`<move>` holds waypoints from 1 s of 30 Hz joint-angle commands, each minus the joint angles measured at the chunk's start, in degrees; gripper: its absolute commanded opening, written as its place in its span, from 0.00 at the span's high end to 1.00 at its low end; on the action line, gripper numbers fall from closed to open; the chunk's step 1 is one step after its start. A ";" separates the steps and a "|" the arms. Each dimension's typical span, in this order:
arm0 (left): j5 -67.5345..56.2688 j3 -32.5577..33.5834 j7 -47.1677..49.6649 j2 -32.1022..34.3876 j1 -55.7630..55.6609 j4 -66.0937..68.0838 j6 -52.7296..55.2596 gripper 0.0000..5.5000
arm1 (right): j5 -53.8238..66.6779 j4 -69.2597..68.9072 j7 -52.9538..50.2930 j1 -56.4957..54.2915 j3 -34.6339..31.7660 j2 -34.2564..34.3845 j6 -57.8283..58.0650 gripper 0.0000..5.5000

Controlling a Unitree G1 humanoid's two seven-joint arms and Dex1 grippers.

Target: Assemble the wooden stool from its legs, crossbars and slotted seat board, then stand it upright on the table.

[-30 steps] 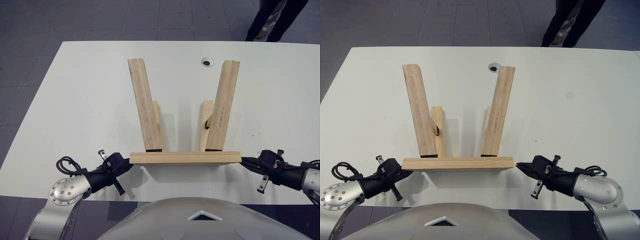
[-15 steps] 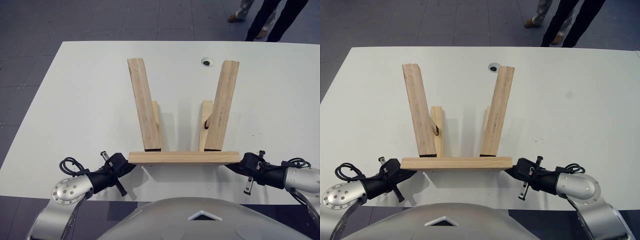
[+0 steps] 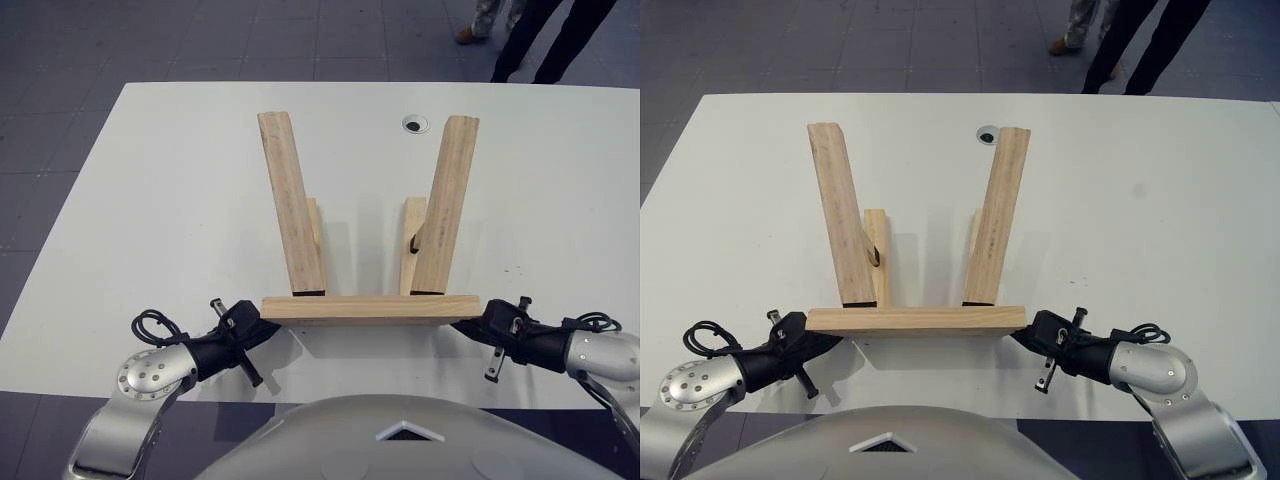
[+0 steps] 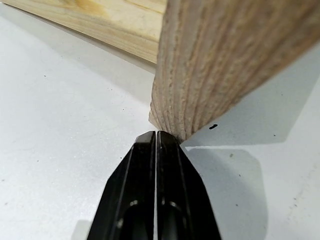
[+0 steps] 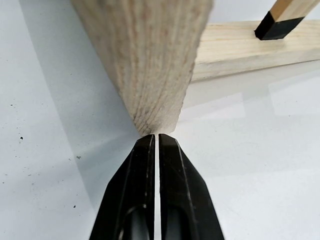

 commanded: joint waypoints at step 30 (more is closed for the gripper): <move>-8.58 8.93 -4.00 1.31 8.94 -14.13 -2.54 0.98 | 7.75 -11.02 6.37 6.65 -13.13 -2.03 2.15 0.98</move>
